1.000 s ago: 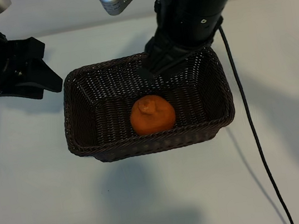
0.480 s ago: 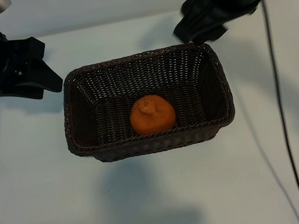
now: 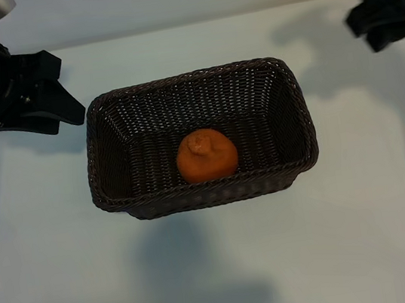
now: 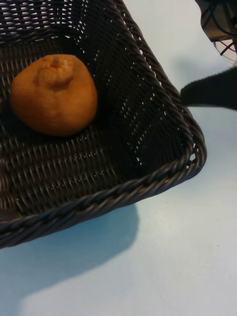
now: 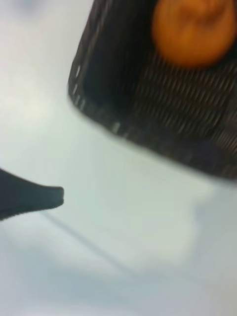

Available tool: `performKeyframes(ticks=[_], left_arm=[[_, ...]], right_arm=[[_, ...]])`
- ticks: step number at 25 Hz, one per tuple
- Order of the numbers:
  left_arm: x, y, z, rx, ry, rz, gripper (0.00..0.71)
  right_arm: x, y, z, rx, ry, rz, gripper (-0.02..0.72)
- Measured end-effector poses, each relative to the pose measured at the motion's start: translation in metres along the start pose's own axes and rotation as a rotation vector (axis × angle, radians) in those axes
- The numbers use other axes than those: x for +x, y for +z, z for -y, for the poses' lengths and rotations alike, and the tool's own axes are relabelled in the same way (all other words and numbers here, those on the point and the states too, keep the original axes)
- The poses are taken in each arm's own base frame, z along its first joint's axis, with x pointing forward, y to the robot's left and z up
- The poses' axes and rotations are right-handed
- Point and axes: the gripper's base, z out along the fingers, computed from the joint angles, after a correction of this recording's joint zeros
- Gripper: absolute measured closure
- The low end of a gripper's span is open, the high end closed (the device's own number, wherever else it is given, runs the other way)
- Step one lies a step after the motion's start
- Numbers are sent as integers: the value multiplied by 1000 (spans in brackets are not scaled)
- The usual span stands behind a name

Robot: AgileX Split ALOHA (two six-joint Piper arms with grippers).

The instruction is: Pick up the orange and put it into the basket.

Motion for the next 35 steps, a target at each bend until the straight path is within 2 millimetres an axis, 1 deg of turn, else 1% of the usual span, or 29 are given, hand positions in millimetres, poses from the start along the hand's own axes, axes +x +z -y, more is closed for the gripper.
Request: performKeyframes(ticks=[2, 4, 21, 35], left_arm=[[0, 0, 0, 0, 0, 0, 250], [0, 0, 0, 0, 0, 0, 250], [0, 0, 0, 0, 3, 0, 250], [0, 0, 0, 5, 1, 1, 250]], right_arm=[[4, 1, 12, 14, 35, -9, 154], [5, -2, 16, 8, 55, -1, 154], [7, 0, 6, -103, 85, -6, 213], [7, -1, 3, -146, 94, -3, 214]])
